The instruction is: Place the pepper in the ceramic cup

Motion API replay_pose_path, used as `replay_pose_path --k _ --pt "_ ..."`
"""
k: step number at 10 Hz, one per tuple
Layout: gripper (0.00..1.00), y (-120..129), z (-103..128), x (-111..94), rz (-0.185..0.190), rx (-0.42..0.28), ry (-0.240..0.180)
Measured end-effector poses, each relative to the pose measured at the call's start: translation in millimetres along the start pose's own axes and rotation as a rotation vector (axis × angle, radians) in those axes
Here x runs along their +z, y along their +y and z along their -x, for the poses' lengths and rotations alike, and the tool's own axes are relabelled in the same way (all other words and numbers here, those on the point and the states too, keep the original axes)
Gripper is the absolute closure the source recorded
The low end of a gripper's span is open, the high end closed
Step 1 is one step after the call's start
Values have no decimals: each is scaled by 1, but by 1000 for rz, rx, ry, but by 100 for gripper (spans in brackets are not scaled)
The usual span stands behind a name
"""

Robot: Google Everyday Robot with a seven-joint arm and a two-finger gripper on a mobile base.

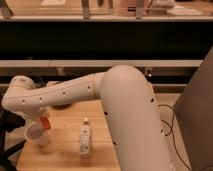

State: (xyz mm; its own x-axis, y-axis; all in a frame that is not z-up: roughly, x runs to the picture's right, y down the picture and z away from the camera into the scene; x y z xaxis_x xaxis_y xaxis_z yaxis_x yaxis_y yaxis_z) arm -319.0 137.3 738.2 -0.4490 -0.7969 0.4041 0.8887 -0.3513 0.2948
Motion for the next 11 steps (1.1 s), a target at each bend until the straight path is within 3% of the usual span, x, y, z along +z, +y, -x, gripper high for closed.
replay_pose_path --k 3,6,11 --pt "76 -6 -6 2 -6 -3 15" --pt "77 -2 -10 3 -10 4 22" --pt "47 1 -17 6 -22 7 37"
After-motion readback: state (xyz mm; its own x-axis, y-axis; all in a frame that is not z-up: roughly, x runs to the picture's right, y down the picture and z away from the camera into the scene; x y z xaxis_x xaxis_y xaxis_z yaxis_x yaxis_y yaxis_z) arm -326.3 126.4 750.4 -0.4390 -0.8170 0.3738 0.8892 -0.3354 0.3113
